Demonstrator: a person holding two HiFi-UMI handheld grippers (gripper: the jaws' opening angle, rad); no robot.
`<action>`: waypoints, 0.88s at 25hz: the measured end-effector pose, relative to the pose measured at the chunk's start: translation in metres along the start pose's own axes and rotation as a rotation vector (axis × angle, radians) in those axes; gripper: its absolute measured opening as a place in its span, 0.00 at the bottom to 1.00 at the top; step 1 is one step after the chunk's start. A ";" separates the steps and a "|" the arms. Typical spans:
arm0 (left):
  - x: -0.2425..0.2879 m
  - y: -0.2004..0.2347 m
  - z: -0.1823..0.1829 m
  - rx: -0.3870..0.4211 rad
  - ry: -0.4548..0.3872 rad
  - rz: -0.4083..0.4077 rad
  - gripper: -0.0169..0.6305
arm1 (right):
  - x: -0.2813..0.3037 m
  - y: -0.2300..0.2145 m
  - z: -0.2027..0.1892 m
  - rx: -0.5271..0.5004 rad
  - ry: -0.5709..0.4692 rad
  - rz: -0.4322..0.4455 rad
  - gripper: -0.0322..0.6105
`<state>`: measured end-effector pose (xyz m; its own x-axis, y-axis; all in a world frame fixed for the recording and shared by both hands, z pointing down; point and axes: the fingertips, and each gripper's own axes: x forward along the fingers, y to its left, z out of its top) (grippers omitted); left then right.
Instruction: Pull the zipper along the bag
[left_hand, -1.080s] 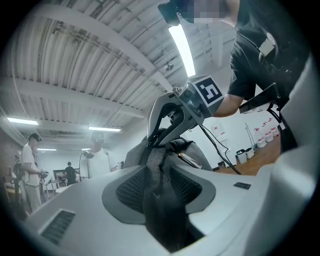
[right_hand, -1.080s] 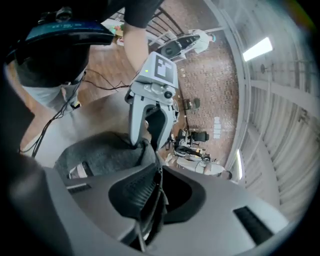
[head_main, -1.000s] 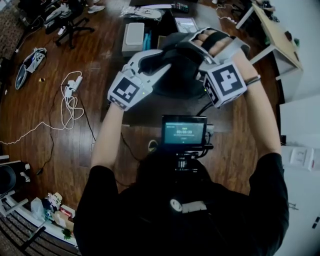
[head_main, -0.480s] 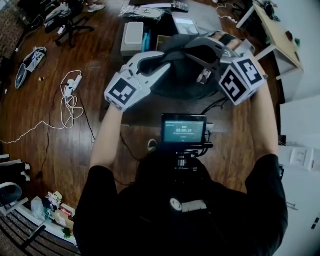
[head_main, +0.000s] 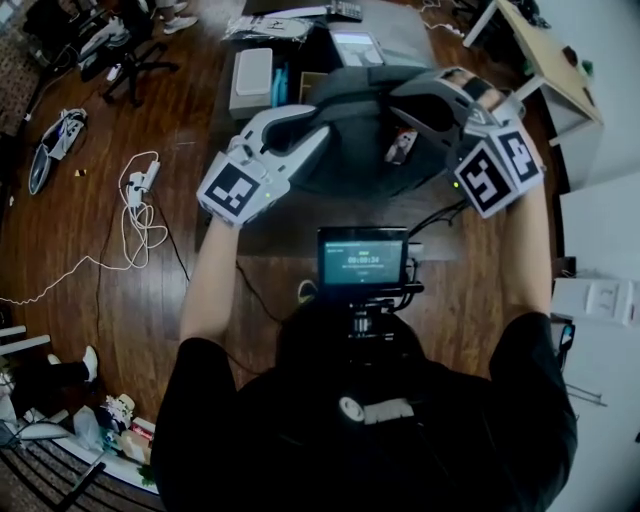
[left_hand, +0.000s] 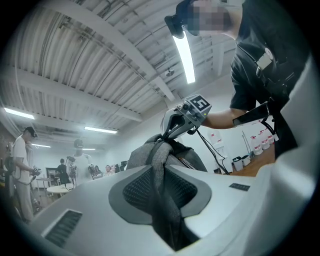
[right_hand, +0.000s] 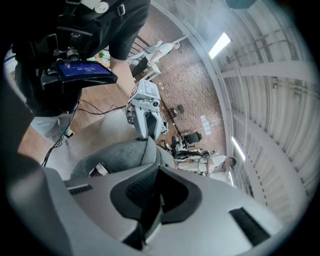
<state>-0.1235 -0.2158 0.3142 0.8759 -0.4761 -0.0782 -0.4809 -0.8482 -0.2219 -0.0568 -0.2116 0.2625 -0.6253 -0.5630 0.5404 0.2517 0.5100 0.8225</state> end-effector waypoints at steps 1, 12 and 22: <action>-0.001 0.000 0.001 0.001 -0.001 -0.003 0.15 | -0.002 0.000 -0.001 0.007 -0.001 -0.005 0.09; -0.008 -0.001 0.001 0.020 0.012 0.000 0.13 | -0.021 0.005 -0.021 0.133 -0.067 -0.044 0.09; -0.010 -0.003 0.000 0.034 0.038 0.016 0.13 | -0.029 0.014 -0.035 0.306 -0.143 -0.107 0.09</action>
<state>-0.1306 -0.2089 0.3150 0.8658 -0.4984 -0.0451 -0.4925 -0.8325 -0.2536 -0.0092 -0.2105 0.2648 -0.7386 -0.5378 0.4064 -0.0397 0.6365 0.7702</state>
